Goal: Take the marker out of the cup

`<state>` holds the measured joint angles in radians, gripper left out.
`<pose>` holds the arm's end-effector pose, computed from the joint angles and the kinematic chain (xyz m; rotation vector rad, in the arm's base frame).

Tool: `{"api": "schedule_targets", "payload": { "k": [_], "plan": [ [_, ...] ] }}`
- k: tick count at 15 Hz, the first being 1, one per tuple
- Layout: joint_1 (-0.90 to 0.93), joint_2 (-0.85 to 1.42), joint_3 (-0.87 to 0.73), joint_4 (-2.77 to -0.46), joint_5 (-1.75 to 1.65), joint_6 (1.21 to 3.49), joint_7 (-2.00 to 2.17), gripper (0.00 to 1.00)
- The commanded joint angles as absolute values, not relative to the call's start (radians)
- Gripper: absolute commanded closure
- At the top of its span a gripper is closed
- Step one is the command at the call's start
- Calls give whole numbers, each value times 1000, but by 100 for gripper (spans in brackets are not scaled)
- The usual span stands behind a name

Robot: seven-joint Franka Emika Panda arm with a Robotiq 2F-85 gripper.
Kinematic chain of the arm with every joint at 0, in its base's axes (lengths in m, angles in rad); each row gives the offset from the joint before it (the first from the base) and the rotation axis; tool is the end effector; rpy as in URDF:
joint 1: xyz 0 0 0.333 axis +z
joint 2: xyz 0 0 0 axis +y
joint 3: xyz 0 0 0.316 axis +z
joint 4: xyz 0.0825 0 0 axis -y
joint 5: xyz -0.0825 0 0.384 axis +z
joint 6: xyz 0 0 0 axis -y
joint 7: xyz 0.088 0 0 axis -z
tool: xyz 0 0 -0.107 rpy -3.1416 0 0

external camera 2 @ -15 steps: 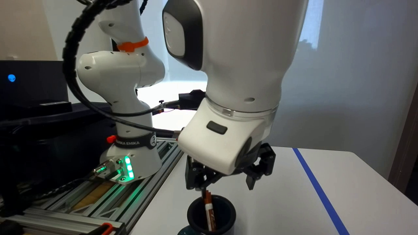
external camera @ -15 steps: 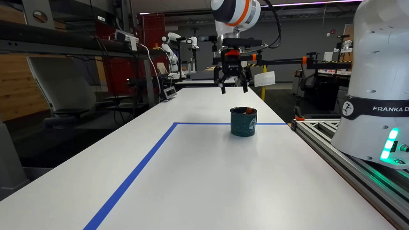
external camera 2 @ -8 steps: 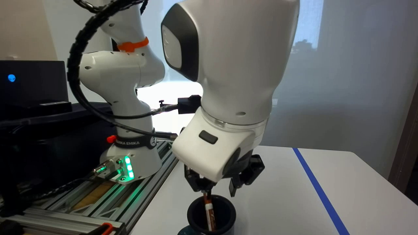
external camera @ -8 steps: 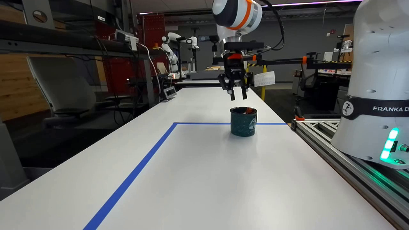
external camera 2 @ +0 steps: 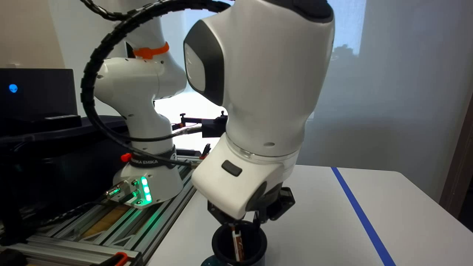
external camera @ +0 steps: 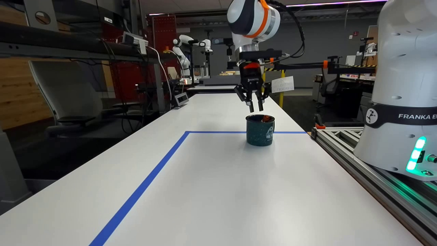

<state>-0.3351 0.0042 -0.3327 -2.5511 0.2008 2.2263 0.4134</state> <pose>0.3290 -0.2517 0.2452 -2.3933 1.6914 0.4551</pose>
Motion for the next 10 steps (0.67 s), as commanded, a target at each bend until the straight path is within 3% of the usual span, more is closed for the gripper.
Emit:
{"api": "schedule_targets", "payload": {
  "k": [1, 2, 4, 5, 7, 9, 10],
  "plan": [
    [-335, 11, -335, -2575, 186, 2263, 439, 60],
    [-334, 17, -336, -2576, 185, 2264, 440, 67],
    [-333, 26, -337, -2583, 184, 2276, 442, 70],
    [-333, 29, -337, -2588, 182, 2281, 442, 66],
    [-332, 35, -337, -2596, 182, 2285, 443, 70],
    [-330, 40, -338, -2603, 182, 2289, 443, 60],
    [-330, 42, -337, -2607, 184, 2294, 439, 61]
  ]
}}
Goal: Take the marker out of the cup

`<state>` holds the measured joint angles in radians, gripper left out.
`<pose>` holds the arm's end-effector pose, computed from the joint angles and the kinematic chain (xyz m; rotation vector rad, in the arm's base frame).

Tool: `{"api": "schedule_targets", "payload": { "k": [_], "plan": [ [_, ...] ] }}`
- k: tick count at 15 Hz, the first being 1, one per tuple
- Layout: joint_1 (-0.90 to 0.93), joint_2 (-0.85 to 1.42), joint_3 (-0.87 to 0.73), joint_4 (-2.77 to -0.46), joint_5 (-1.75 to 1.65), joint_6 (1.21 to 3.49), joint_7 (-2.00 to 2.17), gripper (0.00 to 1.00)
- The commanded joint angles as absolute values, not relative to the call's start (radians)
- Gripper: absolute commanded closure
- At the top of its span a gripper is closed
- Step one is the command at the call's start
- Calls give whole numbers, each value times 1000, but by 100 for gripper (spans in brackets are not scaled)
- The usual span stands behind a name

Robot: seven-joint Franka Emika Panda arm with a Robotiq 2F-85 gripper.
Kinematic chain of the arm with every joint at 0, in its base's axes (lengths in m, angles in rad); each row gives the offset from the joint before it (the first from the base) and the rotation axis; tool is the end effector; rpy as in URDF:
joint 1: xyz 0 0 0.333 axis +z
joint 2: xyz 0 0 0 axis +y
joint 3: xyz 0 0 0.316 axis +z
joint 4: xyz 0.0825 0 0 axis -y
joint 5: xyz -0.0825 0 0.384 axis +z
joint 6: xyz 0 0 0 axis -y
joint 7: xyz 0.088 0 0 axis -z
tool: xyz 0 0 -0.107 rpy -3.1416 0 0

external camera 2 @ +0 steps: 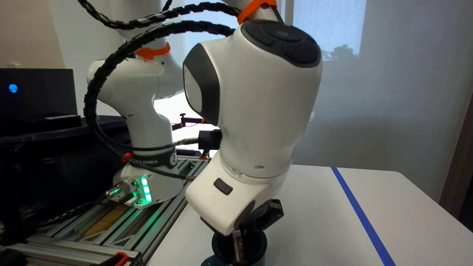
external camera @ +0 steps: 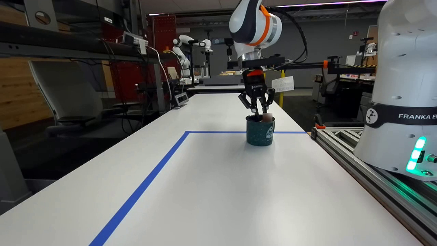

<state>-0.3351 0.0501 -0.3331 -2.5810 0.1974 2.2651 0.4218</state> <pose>0.3180 -0.2467 0.2196 -2.3901 1.7187 0.5125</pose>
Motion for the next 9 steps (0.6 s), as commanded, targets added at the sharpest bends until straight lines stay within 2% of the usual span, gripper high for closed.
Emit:
{"api": "schedule_targets", "payload": {
  "k": [1, 5, 9],
  "plan": [
    [-329, 43, -338, -2610, 185, 2296, 441, 54],
    [-330, 51, -338, -2618, 187, 2298, 439, 58],
    [-329, 54, -337, -2613, 197, 2290, 423, 56]
  ]
}}
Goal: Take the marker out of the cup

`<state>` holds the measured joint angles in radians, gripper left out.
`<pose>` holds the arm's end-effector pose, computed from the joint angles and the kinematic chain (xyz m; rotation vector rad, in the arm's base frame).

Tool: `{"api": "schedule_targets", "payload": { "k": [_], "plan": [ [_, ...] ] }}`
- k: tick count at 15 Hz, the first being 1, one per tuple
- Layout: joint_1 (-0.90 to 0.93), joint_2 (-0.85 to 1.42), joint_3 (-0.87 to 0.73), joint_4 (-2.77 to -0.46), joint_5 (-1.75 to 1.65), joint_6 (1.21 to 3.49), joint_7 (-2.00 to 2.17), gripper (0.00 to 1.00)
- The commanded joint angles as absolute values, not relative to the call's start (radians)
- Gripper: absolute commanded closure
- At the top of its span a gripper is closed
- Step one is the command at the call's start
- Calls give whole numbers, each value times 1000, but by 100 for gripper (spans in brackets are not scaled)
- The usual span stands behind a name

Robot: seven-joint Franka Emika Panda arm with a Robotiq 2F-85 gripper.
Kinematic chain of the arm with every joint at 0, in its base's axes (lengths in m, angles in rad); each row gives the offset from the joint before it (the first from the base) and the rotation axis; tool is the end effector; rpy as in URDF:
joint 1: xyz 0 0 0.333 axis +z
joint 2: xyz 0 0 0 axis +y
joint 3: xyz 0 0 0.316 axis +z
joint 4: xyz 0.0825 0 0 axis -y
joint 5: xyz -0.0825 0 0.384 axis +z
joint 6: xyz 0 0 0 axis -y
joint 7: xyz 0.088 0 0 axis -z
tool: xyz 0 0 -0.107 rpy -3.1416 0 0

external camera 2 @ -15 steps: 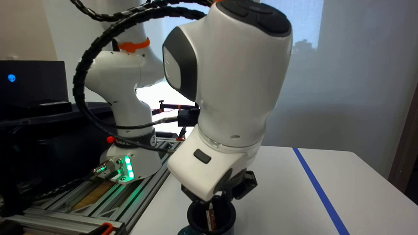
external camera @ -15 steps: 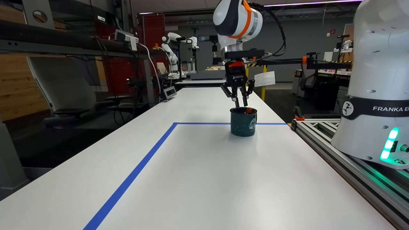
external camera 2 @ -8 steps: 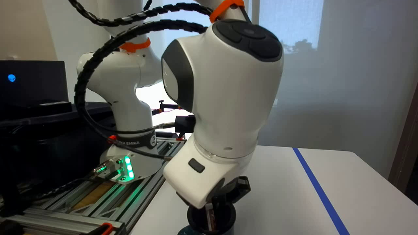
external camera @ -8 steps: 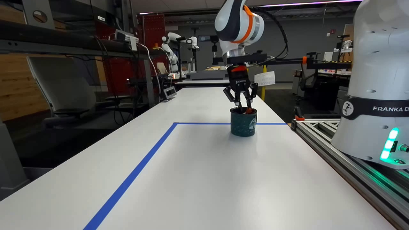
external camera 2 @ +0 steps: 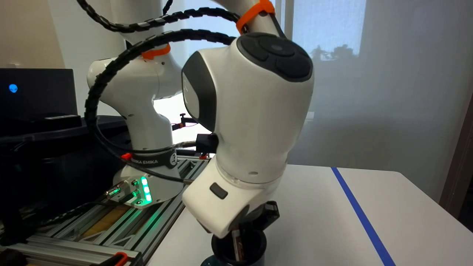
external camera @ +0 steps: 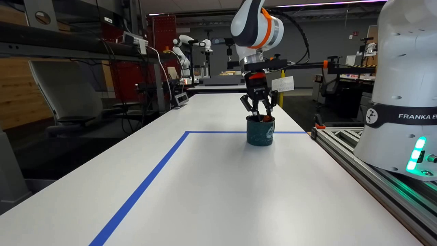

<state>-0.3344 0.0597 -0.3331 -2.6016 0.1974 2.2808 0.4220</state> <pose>0.3114 -0.2423 0.2105 -2.3884 1.7231 0.5346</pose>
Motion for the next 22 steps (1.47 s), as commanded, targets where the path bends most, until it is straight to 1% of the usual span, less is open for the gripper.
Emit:
{"api": "schedule_targets", "payload": {
  "k": [1, 3, 4, 5, 6, 8, 9, 15, 22],
  "plan": [
    [-329, 54, -336, -2611, 200, 2291, 417, 57],
    [-330, 60, -336, -2605, 205, 2284, 410, 71],
    [-331, 64, -336, -2602, 211, 2281, 400, 80],
    [-332, 69, -337, -2598, 213, 2273, 396, 94],
    [-332, 72, -336, -2597, 217, 2274, 387, 100],
    [-332, 69, -336, -2593, 223, 2264, 377, 96],
    [-332, 63, -335, -2595, 223, 2269, 374, 95],
    [-315, -39, -331, -2590, 145, 2193, 458, 95],
    [-322, -199, -285, -2554, 98, 2029, 538, 95]
  ]
}}
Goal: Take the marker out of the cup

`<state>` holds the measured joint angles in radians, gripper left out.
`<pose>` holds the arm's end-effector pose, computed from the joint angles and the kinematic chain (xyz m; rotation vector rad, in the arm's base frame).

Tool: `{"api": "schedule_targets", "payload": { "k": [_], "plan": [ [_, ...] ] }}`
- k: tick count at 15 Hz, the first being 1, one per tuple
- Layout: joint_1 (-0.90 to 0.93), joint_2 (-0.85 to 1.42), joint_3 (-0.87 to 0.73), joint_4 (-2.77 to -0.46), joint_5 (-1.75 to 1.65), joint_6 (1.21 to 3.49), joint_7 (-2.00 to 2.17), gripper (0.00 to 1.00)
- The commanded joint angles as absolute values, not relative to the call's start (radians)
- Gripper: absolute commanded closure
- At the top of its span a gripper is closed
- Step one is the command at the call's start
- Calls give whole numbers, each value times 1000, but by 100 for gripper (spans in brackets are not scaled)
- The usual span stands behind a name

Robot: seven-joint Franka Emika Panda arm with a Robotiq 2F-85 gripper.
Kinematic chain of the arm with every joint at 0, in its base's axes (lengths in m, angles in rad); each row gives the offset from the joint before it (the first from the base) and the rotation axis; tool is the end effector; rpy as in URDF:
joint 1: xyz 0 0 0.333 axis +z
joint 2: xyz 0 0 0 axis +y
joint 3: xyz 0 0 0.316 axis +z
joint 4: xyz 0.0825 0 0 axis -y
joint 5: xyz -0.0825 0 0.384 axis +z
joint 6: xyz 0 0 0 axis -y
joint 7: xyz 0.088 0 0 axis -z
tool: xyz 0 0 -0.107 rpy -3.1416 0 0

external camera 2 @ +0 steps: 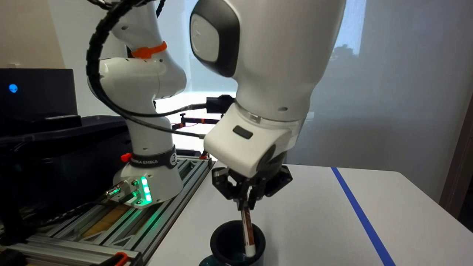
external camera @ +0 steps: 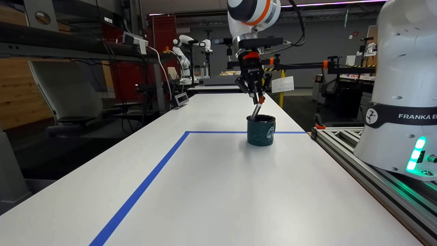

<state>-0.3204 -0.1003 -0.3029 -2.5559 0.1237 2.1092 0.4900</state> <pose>0.3327 -0.2293 0.2789 -2.4455 1.6533 0.5119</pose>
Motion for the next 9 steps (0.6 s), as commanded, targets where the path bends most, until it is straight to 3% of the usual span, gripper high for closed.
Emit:
{"api": "schedule_targets", "payload": {
  "k": [1, 5, 9],
  "plan": [
    [-323, -225, -276, -2550, 98, 2011, 544, 95],
    [-315, -316, -240, -2543, 145, 1982, 521, 95],
    [-290, -320, -222, -2591, 234, 2140, 427, 95]
  ]
}}
